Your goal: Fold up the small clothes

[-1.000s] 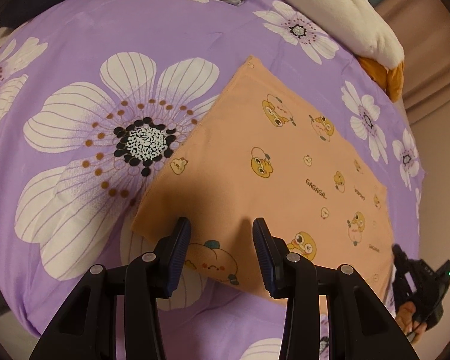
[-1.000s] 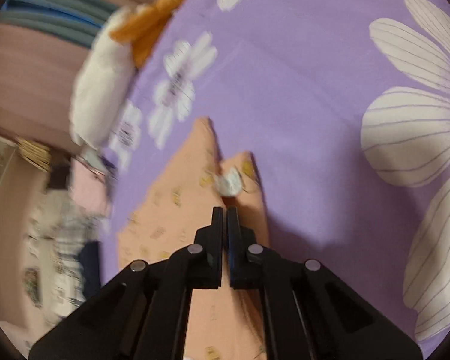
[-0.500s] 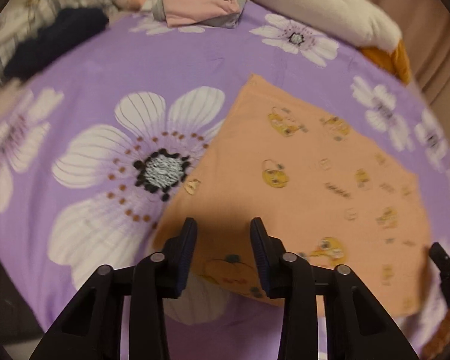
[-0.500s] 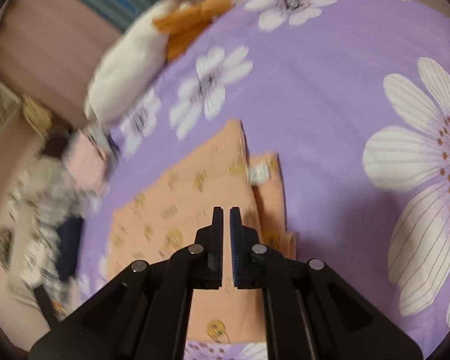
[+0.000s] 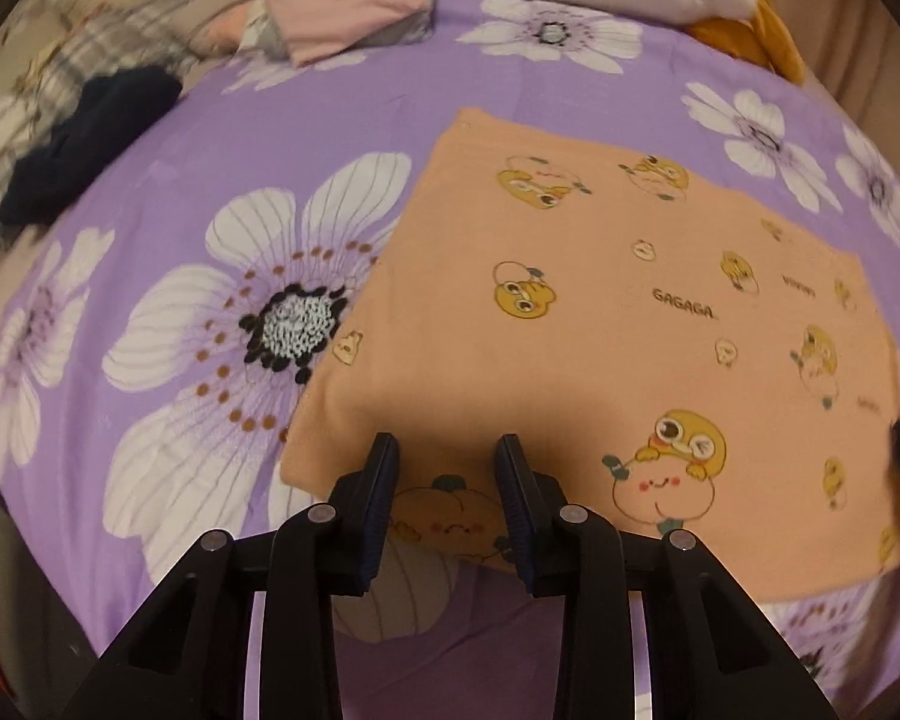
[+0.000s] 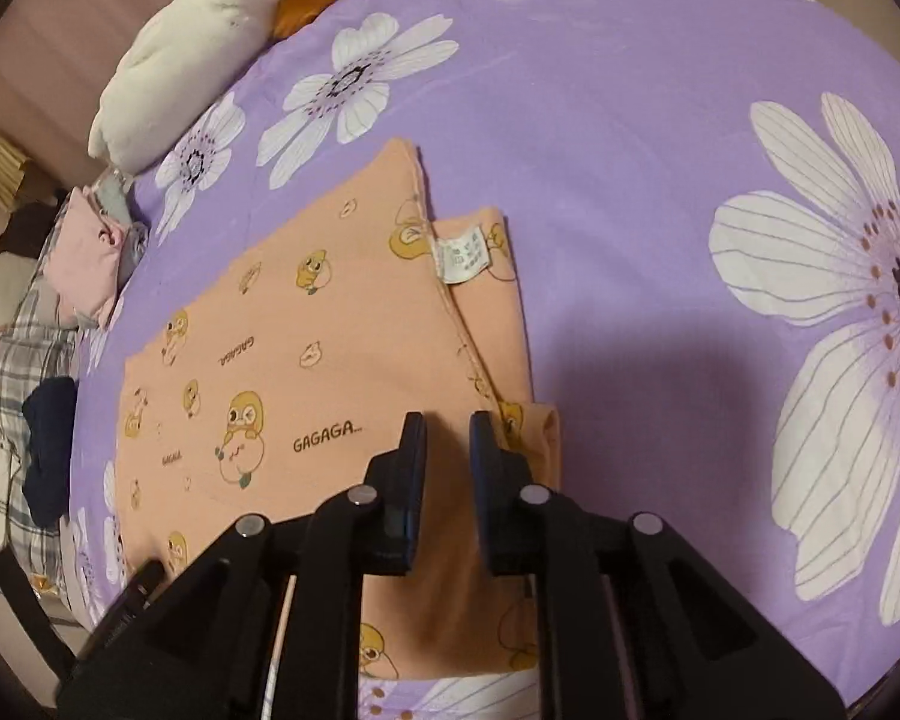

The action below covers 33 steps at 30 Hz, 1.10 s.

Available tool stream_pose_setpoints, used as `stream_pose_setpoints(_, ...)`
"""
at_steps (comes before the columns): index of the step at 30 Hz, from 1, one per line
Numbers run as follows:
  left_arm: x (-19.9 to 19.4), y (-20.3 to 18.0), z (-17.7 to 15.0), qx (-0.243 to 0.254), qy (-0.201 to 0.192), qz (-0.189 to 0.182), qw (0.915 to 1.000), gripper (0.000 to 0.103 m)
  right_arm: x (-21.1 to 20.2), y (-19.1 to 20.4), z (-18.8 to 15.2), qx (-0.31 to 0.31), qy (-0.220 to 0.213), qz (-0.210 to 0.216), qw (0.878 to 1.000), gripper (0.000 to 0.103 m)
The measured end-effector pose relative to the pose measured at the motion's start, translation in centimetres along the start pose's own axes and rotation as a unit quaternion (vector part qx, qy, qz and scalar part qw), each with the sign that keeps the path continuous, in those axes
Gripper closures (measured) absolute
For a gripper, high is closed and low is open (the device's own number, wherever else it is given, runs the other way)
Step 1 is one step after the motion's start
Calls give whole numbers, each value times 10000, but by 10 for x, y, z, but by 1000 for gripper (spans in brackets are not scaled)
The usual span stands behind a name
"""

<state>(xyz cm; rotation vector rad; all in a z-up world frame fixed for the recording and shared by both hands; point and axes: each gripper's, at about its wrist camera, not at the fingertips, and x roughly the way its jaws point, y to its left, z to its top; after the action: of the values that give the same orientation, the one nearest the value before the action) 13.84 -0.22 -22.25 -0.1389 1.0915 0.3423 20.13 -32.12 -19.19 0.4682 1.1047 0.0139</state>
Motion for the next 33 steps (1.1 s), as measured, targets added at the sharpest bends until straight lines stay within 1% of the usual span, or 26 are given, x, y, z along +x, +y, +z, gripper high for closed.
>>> stream_pose_setpoints(1, -2, 1, -1, 29, -12, -14, 10000, 69, 0, 0, 0, 0, 0, 0, 10000, 84)
stream_pose_setpoints(2, -3, 3, -1, 1, 12, -82, 10000, 69, -8, 1, 0, -62, -138, 91, 9998, 84)
stream_pose_setpoints(4, -5, 13, 2, -217, 110, -373, 9990, 69, -20, 3, -1, -172, -386, 174, 9990, 81)
stream_pose_setpoints(6, -4, 32, 11, -532, 279, -745, 9954, 69, -15, 9, 1, -221, -437, 225, 9985, 76)
stream_pose_setpoints(7, -4, 42, 14, -725, 358, -876, 9929, 66, -13, 10, 0, -231, -397, 251, 9986, 74)
stream_pose_setpoints(8, -2, 55, 17, -1000, 476, -1025, 9885, 63, -9, 12, 0, -241, -310, 289, 9988, 74)
stream_pose_setpoints(9, 4, 75, 22, -1422, 662, -1294, 9791, 58, -6, 12, -1, -237, -226, 310, 9990, 73)
stream_pose_setpoints(10, 9, 89, 23, -1773, 792, -1568, 9684, 58, -3, 16, -1, -226, -166, 315, 9991, 73)
stream_pose_setpoints(11, 17, 109, 25, -2286, 971, -2051, 9467, 57, 4, 22, 1, -212, -96, 311, 9992, 73)
stream_pose_setpoints(12, 22, 118, 26, -2508, 1091, -2309, 9337, 54, 7, 23, 0, -215, -47, 316, 9993, 73)
stream_pose_setpoints(13, 28, 126, 29, -2637, 1212, -2516, 9233, 50, 11, 27, 1, -227, -15, 321, 9992, 73)
stream_pose_setpoints(14, 35, 132, 35, -2676, 1345, -2677, 9158, 48, 10, 27, 0, -250, 26, 323, 9992, 73)
stream_pose_setpoints(15, 43, 136, 45, -2550, 1484, -2734, 9155, 43, 11, 28, 0, -263, 39, 323, 9991, 73)
stream_pose_setpoints(16, 49, 136, 51, -2375, 1595, -2767, 9174, 42, 11, 30, -1, -293, 53, 333, 9990, 72)
stream_pose_setpoints(17, 56, 136, 59, -2168, 1714, -2895, 9164, 41, 12, 31, -1, -307, 65, 337, 9989, 71)
stream_pose_setpoints(19, 73, 135, 71, -1881, 1839, -3479, 8999, 35, 12, 33, -3, -319, 95, 350, 9988, 70)
stream_pose_setpoints(22, 90, 134, 83, -1648, 1871, -4190, 8731, 34, 14, 38, -4, -385, 128, 340, 9986, 69)
stream_pose_setpoints(23, 93, 135, 87, -1603, 1846, -4445, 8617, 34, 15, 40, -5, -437, 137, 317, 9984, 69)
stream_pose_setpoints(24, 97, 131, 92, -1398, 1829, -4690, 8527, 34, 16, 43, -5, -513, 135, 262, 9982, 68)
stream_pose_setpoints(25, 98, 126, 95, -1161, 1863, -4786, 8502, 34, 16, 45, -6, -560, 132, 227, 9981, 68)
stream_pose_setpoints(26, 99, 121, 99, -917, 1879, -4841, 8497, 34, 17, 47, -6, -616, 134, 187, 9978, 68)
stream_pose_setpoints(28, 96, 104, 103, -425, 1850, -4899, 8509, 34, 18, 52, -5, -697, 129, 156, 9974, 68)
stream_pose_setpoints(30, 91, 85, 104, -9, 1886, -4717, 8614, 34, 18, 56, -3, -732, 117, 260, 9969, 68)
stream_pose_setpoints(31, 88, 82, 104, 83, 1865, -4726, 8613, 34, 18, 59, -3, -762, 109, 355, 9964, 68)
stream_pose_setpoints(33, 83, 71, 102, 185, 1923, -4922, 8488, 34, 18, 67, -6, -912, 95, 561, 9942, 68)
